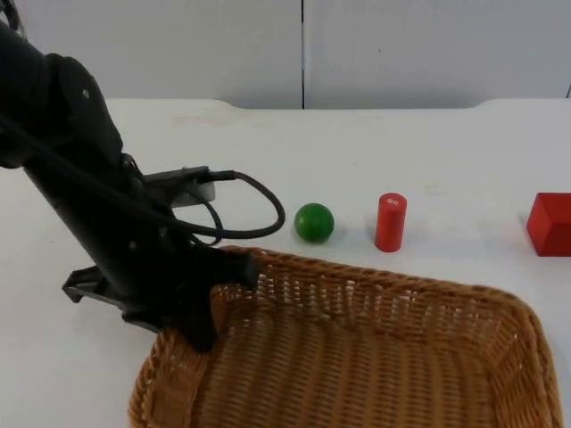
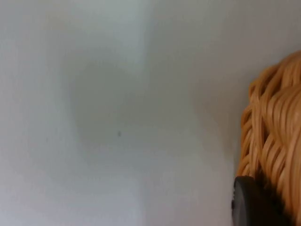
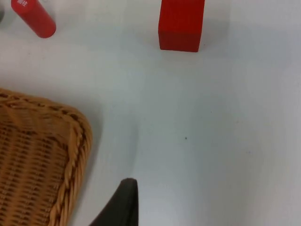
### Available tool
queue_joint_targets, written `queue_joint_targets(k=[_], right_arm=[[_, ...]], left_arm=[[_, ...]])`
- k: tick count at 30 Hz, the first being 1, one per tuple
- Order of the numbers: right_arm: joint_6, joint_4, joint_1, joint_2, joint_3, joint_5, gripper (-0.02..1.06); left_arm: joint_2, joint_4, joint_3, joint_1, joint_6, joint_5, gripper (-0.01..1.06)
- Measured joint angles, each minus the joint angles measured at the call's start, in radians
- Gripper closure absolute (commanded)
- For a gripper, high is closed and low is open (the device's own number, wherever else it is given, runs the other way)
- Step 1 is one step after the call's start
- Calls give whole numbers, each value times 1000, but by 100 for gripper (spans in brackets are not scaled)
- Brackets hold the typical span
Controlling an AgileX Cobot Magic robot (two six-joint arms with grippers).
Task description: Pick up the basket with the left hand and place the object to the left of the red cylinder into the basket with the right hand.
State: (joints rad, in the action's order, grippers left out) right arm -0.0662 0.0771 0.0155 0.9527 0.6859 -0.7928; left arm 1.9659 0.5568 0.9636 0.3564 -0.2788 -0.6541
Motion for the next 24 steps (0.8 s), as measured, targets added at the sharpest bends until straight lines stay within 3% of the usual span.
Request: queue_joint_targets(k=[6,10,11,15,16,19,24], right_arm=[[0,0,0,0,0,0,1],[0,2,0,0,0,0,1],[0,2,0,0,0,0,1],[0,2,0,0,0,-2,1],[0,2,0,0,0,-2,1],[0,2,0,0,0,-2,1],[0,6,0,0,0,-2,1]], left_arm=[[-134,-53,-34,-83,-26,-91,105],[-282,-69,-85,-245,-82,-199,105],[-282,-69,-85,-245,-82,-199,105],[-346,-73,-97,-438,-161,-313,105],[-346,-73,-97,-438,-161,-313,105],[-359,-35,-99,-585,-235,-355,105],[-361,21,-99,-660,-277,-358,105]])
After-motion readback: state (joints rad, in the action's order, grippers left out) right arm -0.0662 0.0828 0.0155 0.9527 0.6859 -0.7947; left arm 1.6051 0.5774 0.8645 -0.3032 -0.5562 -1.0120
